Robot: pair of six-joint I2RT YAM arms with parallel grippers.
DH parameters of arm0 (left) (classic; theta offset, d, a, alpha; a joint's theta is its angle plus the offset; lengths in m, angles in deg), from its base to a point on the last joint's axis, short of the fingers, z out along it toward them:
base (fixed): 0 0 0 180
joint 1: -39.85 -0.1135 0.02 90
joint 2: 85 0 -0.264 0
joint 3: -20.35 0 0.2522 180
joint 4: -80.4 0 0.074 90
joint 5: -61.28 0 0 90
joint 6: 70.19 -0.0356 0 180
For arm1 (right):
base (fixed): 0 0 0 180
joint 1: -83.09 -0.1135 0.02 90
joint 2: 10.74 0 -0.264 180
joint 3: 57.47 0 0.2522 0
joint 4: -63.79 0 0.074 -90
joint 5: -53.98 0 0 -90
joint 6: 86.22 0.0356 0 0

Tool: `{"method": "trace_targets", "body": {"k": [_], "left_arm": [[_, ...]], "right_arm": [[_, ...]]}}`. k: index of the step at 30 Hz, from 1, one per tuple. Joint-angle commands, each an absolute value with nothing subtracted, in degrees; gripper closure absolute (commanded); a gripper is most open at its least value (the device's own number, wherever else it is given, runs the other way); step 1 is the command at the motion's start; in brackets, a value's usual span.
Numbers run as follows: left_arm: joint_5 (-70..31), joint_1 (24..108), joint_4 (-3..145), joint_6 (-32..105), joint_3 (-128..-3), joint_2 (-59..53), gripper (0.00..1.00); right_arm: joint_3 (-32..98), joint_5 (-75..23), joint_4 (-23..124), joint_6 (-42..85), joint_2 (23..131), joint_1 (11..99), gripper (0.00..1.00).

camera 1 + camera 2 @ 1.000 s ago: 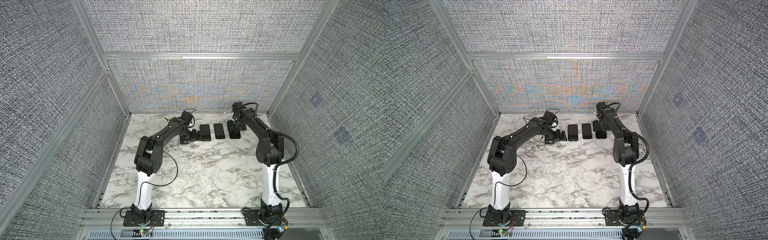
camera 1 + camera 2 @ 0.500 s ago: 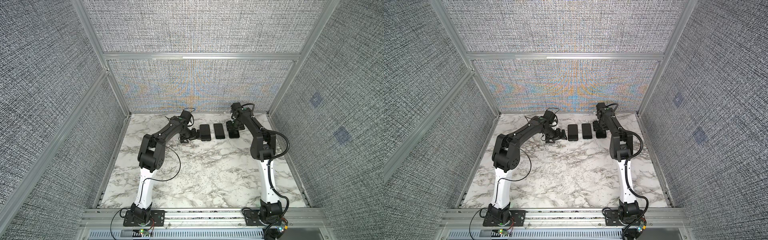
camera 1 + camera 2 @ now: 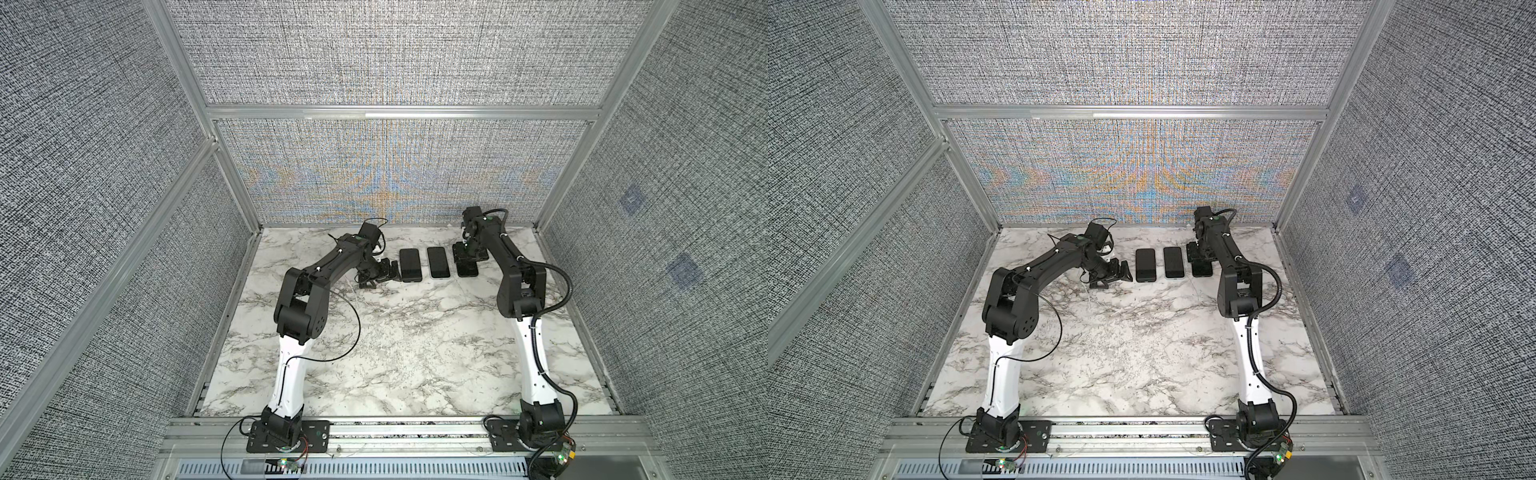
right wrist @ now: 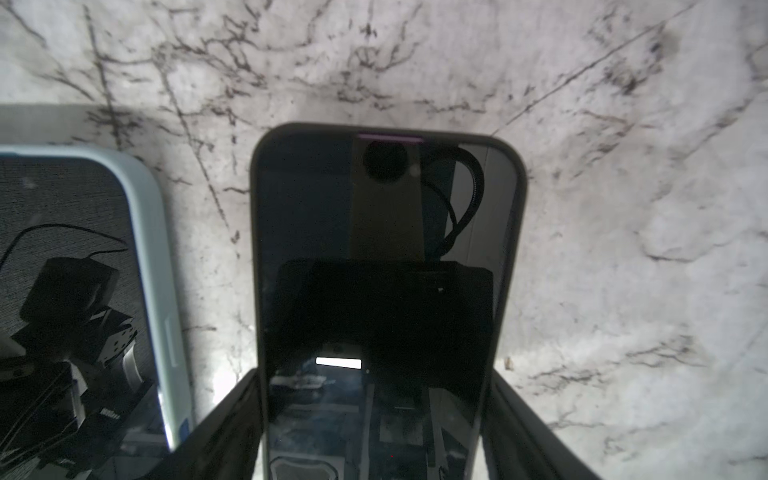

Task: Put the phone into the phone case
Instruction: 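Open the right gripper and release the cased phone in the row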

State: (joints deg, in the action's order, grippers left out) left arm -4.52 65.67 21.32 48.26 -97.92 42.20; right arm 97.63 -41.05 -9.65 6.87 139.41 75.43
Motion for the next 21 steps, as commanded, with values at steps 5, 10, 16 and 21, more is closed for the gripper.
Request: {"method": "trace_targets", "body": {"k": [5, 10, 16, 21], "left_arm": [[-3.8, 65.4, 22.5, 47.8, -96.8, 41.0, 0.04], [-3.8, 65.3, 22.8, 47.8, -96.2, 40.6, 0.04], [-3.7, 65.3, 23.5, 48.1, -95.3, 40.2, 0.04], [-3.4, 65.1, 24.6, 48.0, -94.4, 39.8, 0.04]], "right_arm": [[98.7, -40.4, -10.4, 6.2, 140.3, 75.7, 0.3], [99.0, -40.7, -10.0, 6.1, 140.5, 75.6, 0.28], [99.3, -40.4, -9.6, 5.6, 140.7, 75.6, 0.27], [99.4, -40.5, -9.6, 5.3, 140.7, 75.5, 0.23]]}}
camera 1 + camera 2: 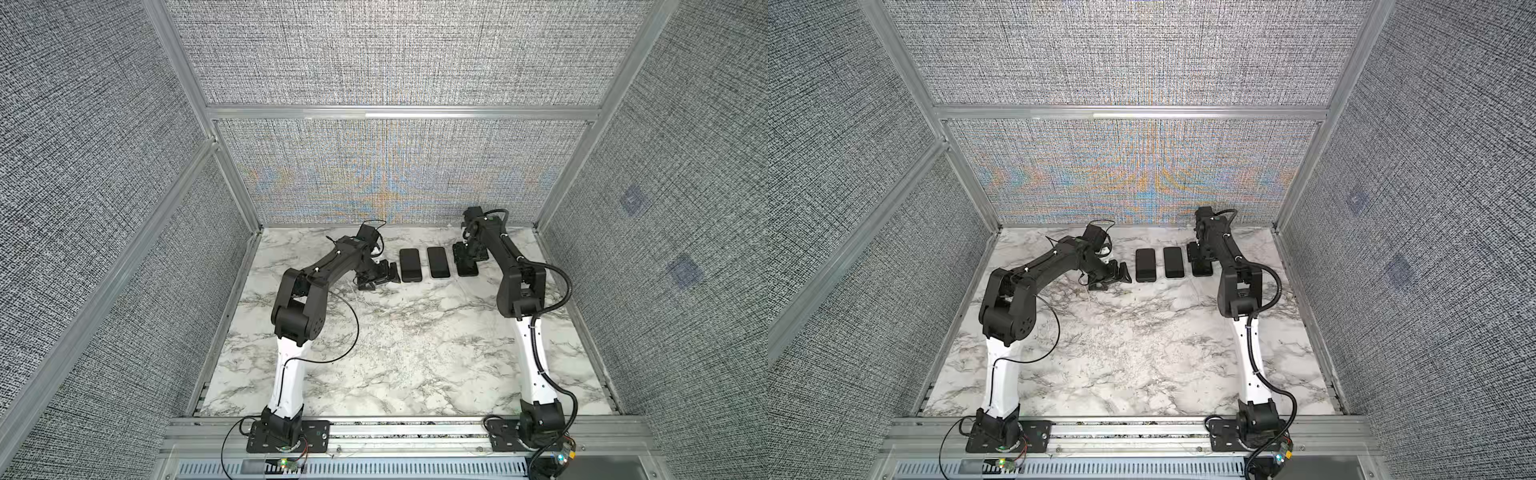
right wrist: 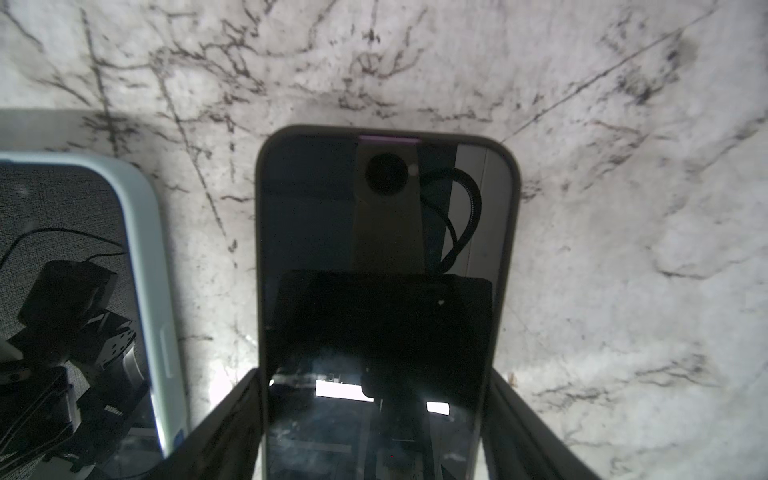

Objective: Put the phone into the phone case

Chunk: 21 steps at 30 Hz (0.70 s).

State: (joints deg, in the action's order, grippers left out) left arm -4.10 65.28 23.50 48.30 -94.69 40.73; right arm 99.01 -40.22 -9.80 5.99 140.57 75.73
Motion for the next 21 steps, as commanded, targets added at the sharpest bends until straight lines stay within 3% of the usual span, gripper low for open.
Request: {"method": "trace_targets", "body": {"k": [1, 15, 21], "left_arm": [[-3.3, 65.1, 24.9, 48.1, -94.1, 39.5, 0.04], [-4.2, 64.5, 29.6, 46.7, -86.6, 32.8, 0.02], [-6.5, 64.5, 30.9, 45.8, -80.6, 22.9, 0.02]], "right_arm": [[99.4, -40.6, -9.7, 5.3, 140.7, 75.5, 0.21], [96.8, -45.3, -8.9, 4.0, 134.3, 73.3, 0.09], [77.1, -47.2, 0.2, 5.9, 118.6, 72.0, 0.08]]}}
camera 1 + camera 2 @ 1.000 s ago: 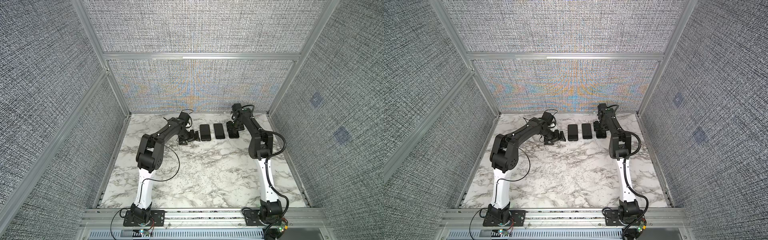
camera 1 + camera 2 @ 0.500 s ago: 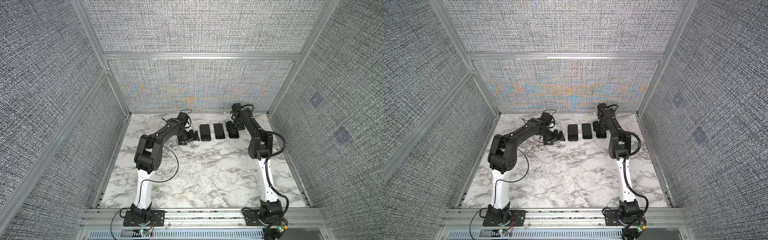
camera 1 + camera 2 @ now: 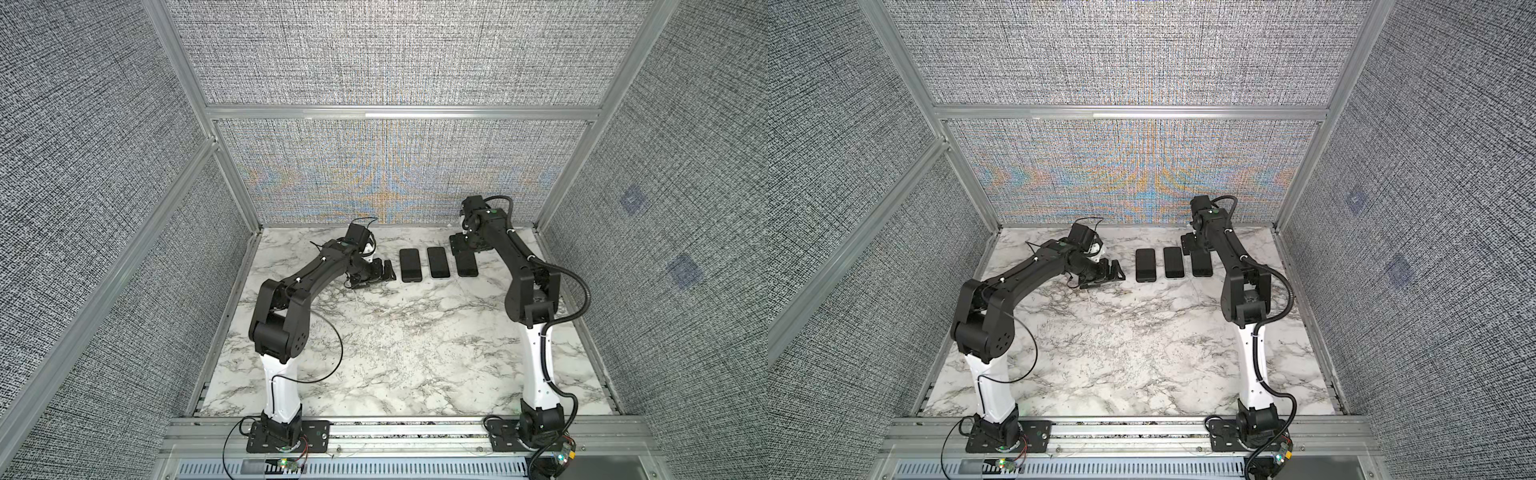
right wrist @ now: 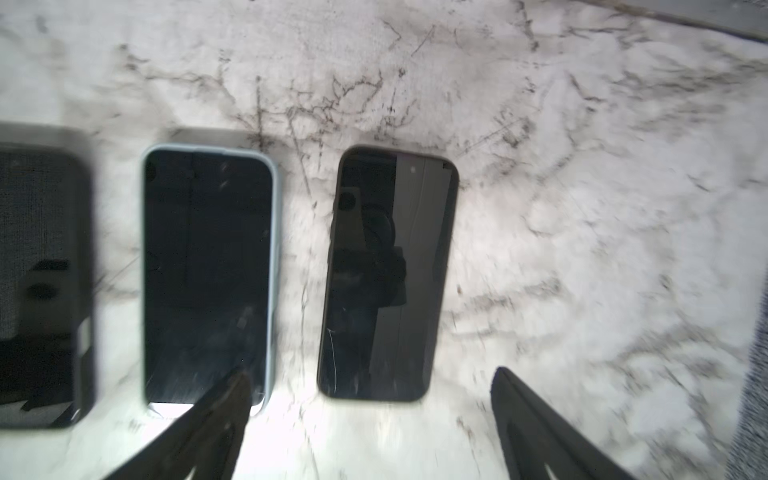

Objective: Put the phone into the phone case

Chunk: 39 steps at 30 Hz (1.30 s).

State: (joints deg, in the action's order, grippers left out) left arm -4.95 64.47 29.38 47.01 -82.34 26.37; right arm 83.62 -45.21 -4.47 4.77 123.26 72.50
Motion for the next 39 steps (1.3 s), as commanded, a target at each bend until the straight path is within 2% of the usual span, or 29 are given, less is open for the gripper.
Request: {"method": "trace_targets", "body": {"k": [1, 6, 9, 11, 13, 14, 17, 19, 21, 23, 25, 29, 32, 33, 35, 37, 39], "left_arm": [[-7.2, 64.5, 31.4, 45.9, -78.8, 20.6, 0.02], [-10.1, 64.5, 36.4, 45.4, -67.5, 7.8, 0.02], [-23.4, 64.5, 39.3, 44.8, -59.1, -0.5, 0.02], [-37.4, 64.6, 45.3, 45.5, -50.8, -6.0, 0.02], [-40.6, 64.6, 53.4, 37.8, -43.9, -11.4, 0.02], [-42.6, 64.7, 57.8, 38.3, -41.3, -13.7, 0.02], [-50.0, 64.5, 65.7, 33.8, -33.7, -19.8, 0.12], [-55.4, 63.3, 74.5, 28.1, -27.4, -21.2, 0.15], [-50.7, 60.1, 81.7, 22.7, -22.2, -21.0, 0.17], [-46.9, 55.3, 78.0, 25.7, -24.4, -20.0, 0.17], [-43.6, 52.3, 79.4, 20.9, -25.2, -18.0, 0.19], [-39.8, 46.8, 85.4, 20.9, -23.5, -13.1, 0.21], [-38.3, 44.3, 90.9, 21.4, -21.0, -9.1, 0.24], [-37.4, 43.4, 95.2, 20.7, -19.7, -7.8, 0.25], [-36.3, 41.9, 90.8, 23.4, -22.0, -8.2, 0.32], [-32.8, 41.5, 103.0, 21.0, -17.2, -7.9, 0.3], [-32.6, 41.4, 109.6, 20.3, -15.0, -6.0, 0.29]], "right_arm": [[69.7, -49.0, 5.0, 5.5, 114.2, 71.2, 0.08], [37.2, -53.8, 28.3, 5.0, 94.1, 69.8, 0.06], [21.4, -54.5, 42.4, 2.6, 84.7, 69.5, 0.06], [10.4, -54.5, 52.6, 2.4, 79.1, 69.6, 0.06], [0.8, -52.9, 62.8, 0.5, 74.7, 69.8, 0.05], [-0.9, -51.6, 62.5, -0.1, 72.5, 69.9, 0.05], [-10.2, -48.0, 72.8, -4.7, 66.8, 69.7, 0.04], [-18.3, -47.3, 86.4, -6.8, 64.0, 69.7, 0.03], [-21.3, -47.2, 92.7, -8.1, 64.4, 69.9, 0.02], [-20.5, -48.4, 90.2, -6.8, 65.0, 70.2, 0.02], [-22.4, -47.4, 92.5, -6.7, 66.6, 70.2, 0.02], [-29.9, -52.0, 115.5, -6.7, 75.0, 70.1, 0.01], [-32.3, -54.1, 123.2, -5.3, 78.0, 70.5, 0.01], [-32.3, -53.9, 122.8, -5.1, 77.7, 70.7, 0.01], [-30.7, -51.9, 118.7, -3.7, 77.0, 71.9, 0.01], [-28.1, -48.5, 113.6, -2.0, 77.6, 74.1, 0.01], [-25.7, -49.4, 110.5, -1.2, 78.6, 74.6, 0.01]]}}
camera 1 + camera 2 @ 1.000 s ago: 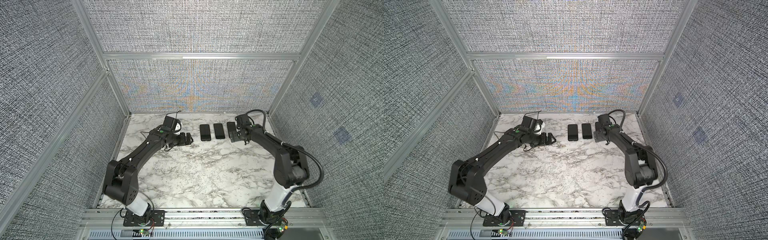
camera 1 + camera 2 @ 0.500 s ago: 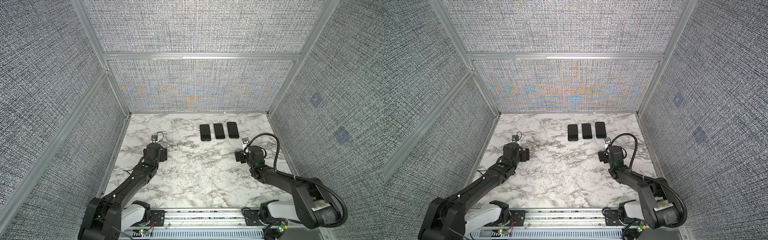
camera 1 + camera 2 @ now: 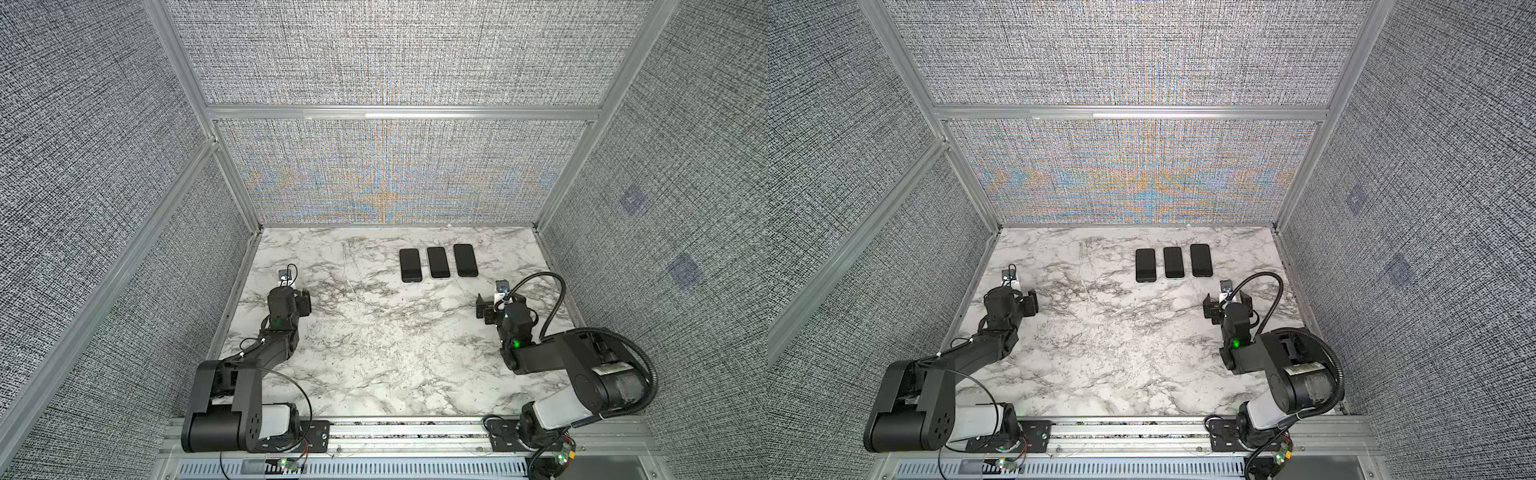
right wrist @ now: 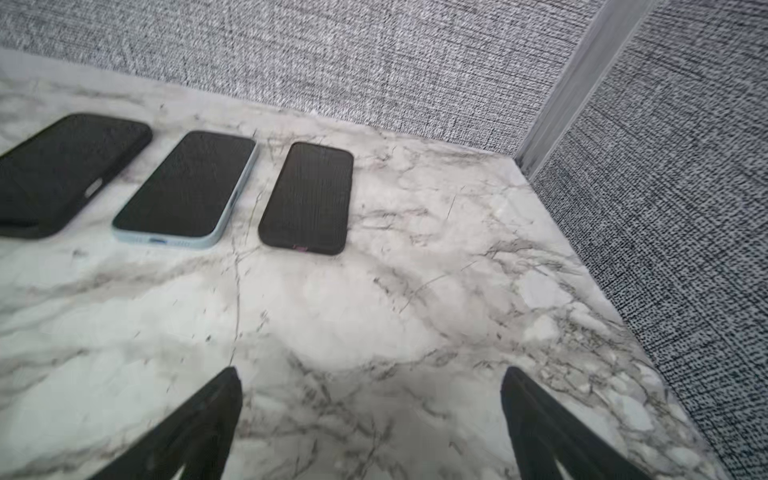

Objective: Put the phone into the phone case

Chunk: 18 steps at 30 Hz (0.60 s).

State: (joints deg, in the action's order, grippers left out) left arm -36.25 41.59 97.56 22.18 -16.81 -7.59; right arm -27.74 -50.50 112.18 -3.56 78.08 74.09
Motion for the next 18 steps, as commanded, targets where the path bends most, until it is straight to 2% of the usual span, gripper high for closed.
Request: {"method": "trace_targets", "body": {"k": [1, 4, 5, 7, 9, 11, 14, 18], "left_arm": [[-35.1, 41.5, 110.7, 21.6, -15.1, -4.5, 0.29], [-37.2, 41.2, 124.1, 21.4, -12.4, 3.2, 0.24], [-36.6, 41.0, 125.2, 20.9, -12.4, 3.9, 0.16], [-36.5, 40.6, 112.8, 23.8, -16.0, 0.9, 0.06], [-35.9, 40.3, 115.3, 23.0, -15.5, 1.7, 0.01], [-35.3, 40.4, 119.8, 21.8, -14.4, 3.2, 0.01], [-35.4, 40.3, 118.1, 22.4, -14.8, 2.6, 0.01], [-35.3, 40.3, 118.9, 22.1, -14.6, 2.8, 0.01]], "right_arm": [[-24.4, -47.8, 106.3, -0.6, 77.6, 75.3, 0.01], [-21.9, -39.8, 101.5, 1.5, 77.7, 79.3, 0.01], [-21.3, -38.5, 100.0, 1.8, 77.7, 79.8, 0.01], [-21.0, -38.4, 99.3, 1.9, 77.7, 79.9, 0.01], [-21.5, -38.6, 100.1, 1.6, 77.7, 80.0, 0.01], [-21.3, -38.4, 100.1, 1.7, 77.7, 80.0, 0.01], [-21.1, -38.0, 100.0, 1.7, 77.8, 80.0, 0.01], [-19.1, -32.0, 96.5, 1.0, 78.5, 81.1, 0.01]]}}
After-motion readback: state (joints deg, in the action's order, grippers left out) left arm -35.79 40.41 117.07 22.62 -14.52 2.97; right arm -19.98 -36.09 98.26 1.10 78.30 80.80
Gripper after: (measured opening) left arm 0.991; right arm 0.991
